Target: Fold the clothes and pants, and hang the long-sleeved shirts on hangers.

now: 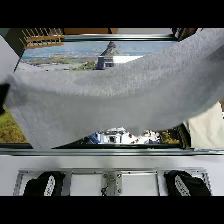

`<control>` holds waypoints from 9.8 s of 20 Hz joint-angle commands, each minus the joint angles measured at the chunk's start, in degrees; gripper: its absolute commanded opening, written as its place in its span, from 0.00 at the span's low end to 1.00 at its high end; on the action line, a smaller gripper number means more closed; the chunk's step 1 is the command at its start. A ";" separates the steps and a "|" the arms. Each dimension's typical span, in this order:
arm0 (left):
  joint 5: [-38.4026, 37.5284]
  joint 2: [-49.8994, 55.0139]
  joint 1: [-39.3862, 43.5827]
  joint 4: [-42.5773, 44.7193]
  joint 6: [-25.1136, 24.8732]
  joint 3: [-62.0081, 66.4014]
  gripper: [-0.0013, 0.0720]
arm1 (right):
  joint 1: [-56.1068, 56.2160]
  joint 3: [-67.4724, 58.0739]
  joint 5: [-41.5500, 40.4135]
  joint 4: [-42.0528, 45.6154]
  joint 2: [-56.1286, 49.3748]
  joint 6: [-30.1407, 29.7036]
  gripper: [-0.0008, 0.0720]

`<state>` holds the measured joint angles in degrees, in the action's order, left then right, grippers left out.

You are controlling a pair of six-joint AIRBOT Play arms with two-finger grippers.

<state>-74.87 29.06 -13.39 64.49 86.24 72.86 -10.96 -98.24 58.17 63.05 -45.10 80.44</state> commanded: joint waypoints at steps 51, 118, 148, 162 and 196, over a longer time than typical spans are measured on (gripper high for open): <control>27.93 57.07 -1.01 -13.00 -3.96 -15.47 0.03 | 2.99 40.65 -3.13 -10.32 -43.76 0.92 0.97; 22.73 60.81 -0.63 -9.33 -4.17 2.56 0.03 | 12.92 9.97 7.56 18.49 -45.51 9.53 0.04; 30.53 28.76 -10.27 -5.84 8.11 -50.60 0.71 | 9.64 31.98 5.18 16.22 -16.98 10.67 0.71; 30.67 31.04 -0.63 -8.52 4.11 -44.68 0.03 | 8.28 54.10 10.45 11.02 -16.87 10.95 0.71; 3.63 14.16 -7.78 1.53 0.52 -41.11 0.03 | 17.29 50.25 19.41 10.97 -8.20 8.31 0.04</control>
<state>-69.52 42.46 -21.04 65.43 86.72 29.52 6.28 -41.28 77.52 72.29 -50.94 88.07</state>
